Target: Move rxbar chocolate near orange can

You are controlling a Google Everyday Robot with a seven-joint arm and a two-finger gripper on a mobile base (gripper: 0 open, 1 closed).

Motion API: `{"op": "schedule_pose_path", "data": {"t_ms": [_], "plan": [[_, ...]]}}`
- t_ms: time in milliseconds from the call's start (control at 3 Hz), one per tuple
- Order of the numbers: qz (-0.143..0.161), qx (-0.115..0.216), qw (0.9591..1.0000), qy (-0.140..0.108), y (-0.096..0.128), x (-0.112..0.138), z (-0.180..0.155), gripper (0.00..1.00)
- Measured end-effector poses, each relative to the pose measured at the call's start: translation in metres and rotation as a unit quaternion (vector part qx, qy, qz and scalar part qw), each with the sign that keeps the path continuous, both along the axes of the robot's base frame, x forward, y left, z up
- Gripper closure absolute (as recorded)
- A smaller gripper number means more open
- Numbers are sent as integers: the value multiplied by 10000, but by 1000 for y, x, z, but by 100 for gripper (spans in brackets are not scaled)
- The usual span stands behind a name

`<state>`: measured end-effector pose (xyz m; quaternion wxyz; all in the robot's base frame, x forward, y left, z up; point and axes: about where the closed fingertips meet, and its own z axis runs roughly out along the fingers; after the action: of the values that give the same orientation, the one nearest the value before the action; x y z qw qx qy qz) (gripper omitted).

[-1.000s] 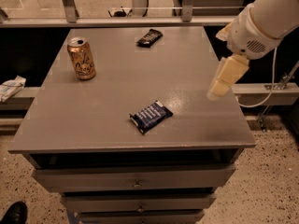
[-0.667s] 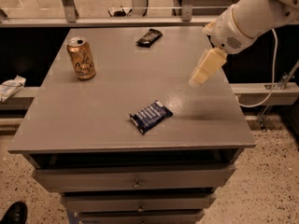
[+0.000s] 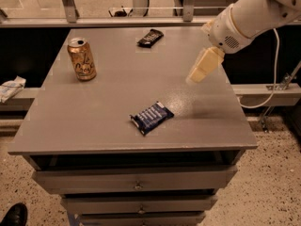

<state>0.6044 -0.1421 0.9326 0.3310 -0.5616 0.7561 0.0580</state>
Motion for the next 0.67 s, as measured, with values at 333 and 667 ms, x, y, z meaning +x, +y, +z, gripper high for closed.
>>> {"op": "schedule_pose_path", "data": {"t_ms": [333,667], "plan": [[-109,612,9979,-186,27,43,2,0],[-351,1286,9903,-390,50,106,4,0]]}}
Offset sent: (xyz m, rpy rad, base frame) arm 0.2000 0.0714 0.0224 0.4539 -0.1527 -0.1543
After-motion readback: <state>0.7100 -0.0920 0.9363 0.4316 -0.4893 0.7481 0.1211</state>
